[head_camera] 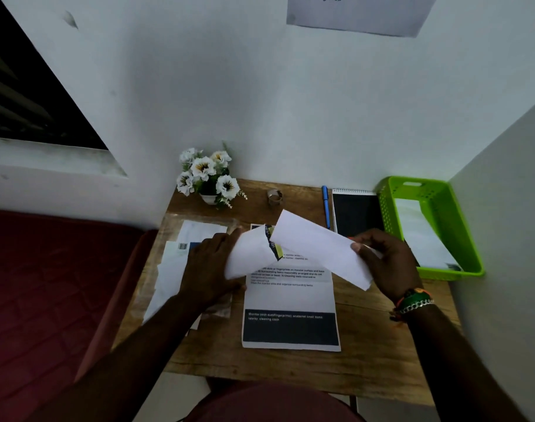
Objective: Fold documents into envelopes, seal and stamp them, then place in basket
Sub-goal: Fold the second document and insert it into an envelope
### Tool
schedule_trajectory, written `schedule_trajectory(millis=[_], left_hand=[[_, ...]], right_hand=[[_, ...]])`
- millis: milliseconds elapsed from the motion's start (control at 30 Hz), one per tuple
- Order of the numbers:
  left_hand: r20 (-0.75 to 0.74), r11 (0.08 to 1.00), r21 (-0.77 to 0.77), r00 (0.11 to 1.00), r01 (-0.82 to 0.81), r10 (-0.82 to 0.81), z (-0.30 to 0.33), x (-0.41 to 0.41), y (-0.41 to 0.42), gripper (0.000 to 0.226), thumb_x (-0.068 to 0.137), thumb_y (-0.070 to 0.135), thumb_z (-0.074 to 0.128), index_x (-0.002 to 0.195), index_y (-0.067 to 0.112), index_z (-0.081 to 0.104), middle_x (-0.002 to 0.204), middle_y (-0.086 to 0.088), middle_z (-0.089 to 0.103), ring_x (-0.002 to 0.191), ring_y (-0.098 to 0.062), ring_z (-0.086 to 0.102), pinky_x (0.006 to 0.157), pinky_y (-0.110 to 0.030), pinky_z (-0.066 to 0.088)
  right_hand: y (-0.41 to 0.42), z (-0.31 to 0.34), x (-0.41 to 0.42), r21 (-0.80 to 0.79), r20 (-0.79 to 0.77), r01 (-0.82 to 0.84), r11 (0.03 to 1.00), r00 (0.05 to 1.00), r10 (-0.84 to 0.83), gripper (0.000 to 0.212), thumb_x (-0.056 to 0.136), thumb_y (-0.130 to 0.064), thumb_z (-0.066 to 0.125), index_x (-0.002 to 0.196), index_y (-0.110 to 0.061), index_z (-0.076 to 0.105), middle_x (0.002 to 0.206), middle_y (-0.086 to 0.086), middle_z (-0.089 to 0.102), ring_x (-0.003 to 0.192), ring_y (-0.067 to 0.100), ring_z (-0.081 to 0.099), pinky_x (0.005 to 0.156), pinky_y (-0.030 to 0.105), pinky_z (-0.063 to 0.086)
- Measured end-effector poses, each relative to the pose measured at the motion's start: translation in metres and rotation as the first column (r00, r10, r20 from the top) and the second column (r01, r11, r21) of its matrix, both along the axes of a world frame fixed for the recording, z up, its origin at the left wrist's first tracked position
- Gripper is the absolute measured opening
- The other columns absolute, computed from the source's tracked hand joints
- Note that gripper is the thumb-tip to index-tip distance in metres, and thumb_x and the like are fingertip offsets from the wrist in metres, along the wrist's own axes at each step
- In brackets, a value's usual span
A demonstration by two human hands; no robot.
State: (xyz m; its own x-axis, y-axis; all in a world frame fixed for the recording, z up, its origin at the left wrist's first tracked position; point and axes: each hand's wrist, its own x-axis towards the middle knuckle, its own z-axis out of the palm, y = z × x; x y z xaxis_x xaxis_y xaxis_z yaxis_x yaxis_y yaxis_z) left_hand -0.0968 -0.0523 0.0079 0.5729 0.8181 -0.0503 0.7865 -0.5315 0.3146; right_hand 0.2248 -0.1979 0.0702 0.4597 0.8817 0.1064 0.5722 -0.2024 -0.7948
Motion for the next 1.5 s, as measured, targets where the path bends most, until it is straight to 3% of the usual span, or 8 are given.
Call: schedule_trajectory(millis=[333, 567, 767, 967, 1167, 1300, 1433, 1500], left_hand=[[-0.028, 0.996, 0.054, 0.997, 0.076, -0.075, 0.002, 0.0, -0.005, 0.127, 0.051, 0.062, 0.086, 0.156, 0.027, 0.024, 0.141, -0.008, 0.047, 0.125, -0.032, 0.046, 0.102, -0.051, 0.04], [0.002, 0.999, 0.004, 0.999, 0.034, -0.034, 0.003, 0.005, -0.007, 0.136, 0.051, 0.073, 0.08, 0.158, 0.034, 0.006, 0.147, -0.006, 0.038, 0.129, -0.028, 0.04, 0.103, -0.049, 0.038], [0.048, 1.0, 0.006, 0.998, 0.027, -0.027, 0.009, 0.007, -0.007, 0.141, 0.049, 0.075, 0.08, 0.158, 0.037, -0.002, 0.148, -0.006, 0.036, 0.129, -0.027, 0.04, 0.104, -0.049, 0.039], [0.059, 0.999, 0.035, 0.998, 0.019, -0.021, 0.012, 0.007, -0.007, 0.141, 0.05, 0.077, 0.078, 0.158, 0.037, -0.003, 0.146, -0.006, 0.038, 0.127, -0.027, 0.042, 0.101, -0.048, 0.04], [0.043, 0.997, 0.059, 0.997, 0.058, -0.061, 0.014, 0.005, -0.008, 0.139, 0.052, 0.076, 0.077, 0.159, 0.035, -0.002, 0.147, -0.005, 0.036, 0.129, -0.027, 0.041, 0.105, -0.048, 0.038], [0.011, 0.995, 0.045, 0.996, 0.09, -0.091, 0.015, 0.009, -0.012, 0.138, 0.053, 0.075, 0.078, 0.158, 0.036, -0.002, 0.149, -0.003, 0.033, 0.132, -0.026, 0.035, 0.108, -0.046, 0.034], [0.029, 0.994, 0.003, 0.994, 0.11, -0.11, 0.016, 0.014, -0.018, 0.134, 0.056, 0.073, 0.079, 0.157, 0.038, -0.001, 0.151, -0.002, 0.03, 0.135, -0.026, 0.031, 0.11, -0.047, 0.031], [0.047, 0.994, -0.017, 0.993, 0.111, -0.11, 0.014, 0.016, -0.019, 0.132, 0.057, 0.071, 0.08, 0.158, 0.036, 0.003, 0.152, -0.003, 0.03, 0.137, -0.027, 0.031, 0.111, -0.049, 0.031]], right_hand=[[0.01, 0.02, 0.015, -0.185, 0.119, -0.135, 0.973, 0.98, 0.159, 0.008, 0.088, -0.013, 0.072, 0.085, -0.02, 0.072, 0.083, -0.012, 0.069, 0.083, -0.005, 0.06, 0.07, 0.006, 0.039], [0.02, 0.035, 0.029, -0.166, 0.094, -0.154, 0.974, 0.981, 0.171, 0.012, 0.087, -0.016, 0.074, 0.082, -0.027, 0.073, 0.083, -0.013, 0.072, 0.084, -0.002, 0.063, 0.071, 0.01, 0.041], [0.023, 0.037, 0.036, -0.121, 0.016, -0.138, 0.983, 0.99, 0.141, 0.011, 0.086, -0.014, 0.075, 0.082, -0.024, 0.074, 0.082, -0.008, 0.074, 0.081, 0.005, 0.067, 0.076, 0.025, 0.049], [0.023, 0.036, 0.034, -0.192, 0.04, -0.173, 0.966, 0.982, 0.184, 0.012, 0.086, -0.014, 0.076, 0.081, -0.025, 0.075, 0.082, -0.012, 0.073, 0.078, -0.008, 0.063, 0.073, 0.018, 0.044], [0.022, 0.043, 0.035, -0.276, 0.102, -0.231, 0.933, 0.958, 0.267, 0.012, 0.085, -0.014, 0.076, 0.08, -0.025, 0.075, 0.083, -0.014, 0.073, 0.083, -0.007, 0.063, 0.074, 0.015, 0.044], [0.027, 0.048, 0.028, -0.287, 0.106, -0.258, 0.923, 0.949, 0.298, 0.01, 0.085, -0.015, 0.077, 0.081, -0.025, 0.076, 0.081, -0.011, 0.074, 0.081, -0.003, 0.065, 0.075, 0.019, 0.047], [0.032, 0.046, 0.014, -0.242, 0.098, -0.258, 0.935, 0.953, 0.288, 0.013, 0.085, -0.017, 0.077, 0.081, -0.029, 0.076, 0.084, -0.013, 0.074, 0.083, -0.007, 0.064, 0.078, 0.012, 0.047], [0.035, 0.036, 0.006, -0.195, 0.083, -0.246, 0.95, 0.96, 0.266, 0.005, 0.085, -0.024, 0.077, 0.086, -0.028, 0.076, 0.09, -0.014, 0.074, 0.088, -0.006, 0.065, 0.087, 0.019, 0.051]])
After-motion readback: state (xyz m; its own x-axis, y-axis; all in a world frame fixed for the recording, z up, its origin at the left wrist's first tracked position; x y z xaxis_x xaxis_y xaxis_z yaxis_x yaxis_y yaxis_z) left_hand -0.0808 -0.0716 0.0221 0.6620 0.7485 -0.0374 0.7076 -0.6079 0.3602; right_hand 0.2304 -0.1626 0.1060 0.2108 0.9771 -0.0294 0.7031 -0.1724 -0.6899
